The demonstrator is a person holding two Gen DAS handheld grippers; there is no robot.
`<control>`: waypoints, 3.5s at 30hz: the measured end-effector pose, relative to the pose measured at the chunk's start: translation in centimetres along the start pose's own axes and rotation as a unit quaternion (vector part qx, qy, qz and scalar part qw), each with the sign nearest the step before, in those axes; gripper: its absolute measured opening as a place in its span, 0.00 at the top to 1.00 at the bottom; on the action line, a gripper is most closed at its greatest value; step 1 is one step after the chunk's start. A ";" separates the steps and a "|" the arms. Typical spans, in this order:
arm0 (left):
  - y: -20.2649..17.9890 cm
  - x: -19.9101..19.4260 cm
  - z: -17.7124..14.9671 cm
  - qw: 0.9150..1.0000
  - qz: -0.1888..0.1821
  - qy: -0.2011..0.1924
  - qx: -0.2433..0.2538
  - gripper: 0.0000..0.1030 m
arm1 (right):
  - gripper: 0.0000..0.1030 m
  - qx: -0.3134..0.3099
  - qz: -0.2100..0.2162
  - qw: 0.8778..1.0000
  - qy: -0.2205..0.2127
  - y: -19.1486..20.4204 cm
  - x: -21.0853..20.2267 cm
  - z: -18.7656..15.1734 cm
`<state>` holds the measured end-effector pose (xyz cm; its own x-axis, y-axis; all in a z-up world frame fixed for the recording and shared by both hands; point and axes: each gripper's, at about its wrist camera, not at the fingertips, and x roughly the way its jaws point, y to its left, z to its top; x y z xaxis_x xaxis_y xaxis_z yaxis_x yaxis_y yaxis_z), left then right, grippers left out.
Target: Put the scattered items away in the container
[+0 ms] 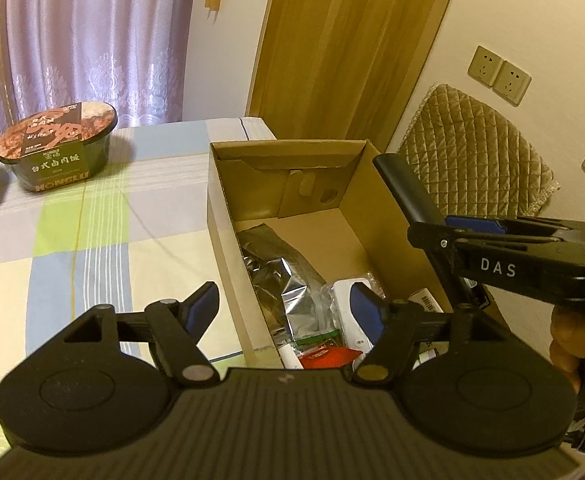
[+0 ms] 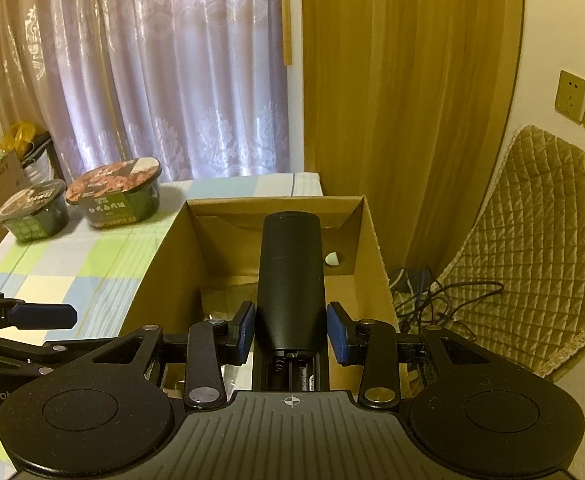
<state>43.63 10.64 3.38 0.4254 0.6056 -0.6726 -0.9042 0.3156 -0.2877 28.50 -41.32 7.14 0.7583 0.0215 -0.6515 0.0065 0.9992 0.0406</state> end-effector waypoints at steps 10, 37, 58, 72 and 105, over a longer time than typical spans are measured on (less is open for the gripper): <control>0.0 0.2 -0.3 1.000 0.000 0.000 -0.004 0.34 | 0.60 0.001 0.001 1.000 0.001 -0.1 0.3 -0.1; -0.2 -2.7 -1.7 1.000 0.006 0.000 -0.016 0.24 | 0.60 0.034 -0.001 0.999 0.008 -0.6 -3.3 -2.4; -4.4 -10.0 -5.9 0.999 0.041 -0.001 -0.021 0.01 | 0.00 0.061 -0.018 0.998 -0.004 -0.8 -14.1 -6.1; -6.0 -15.1 -7.5 0.999 0.044 -0.005 -0.026 0.01 | 0.00 0.064 -0.031 0.997 0.006 0.6 -19.6 -7.8; -7.2 -23.9 -10.6 0.998 0.048 -0.007 -0.041 0.01 | 0.00 0.061 -0.052 0.997 0.015 4.1 -29.0 -10.2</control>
<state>39.53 -13.85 14.27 0.3374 0.6397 -0.6907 -0.9404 0.1964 -0.2775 -0.10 -37.53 18.45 0.7291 -0.0790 -0.6799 0.1647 0.9844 0.0623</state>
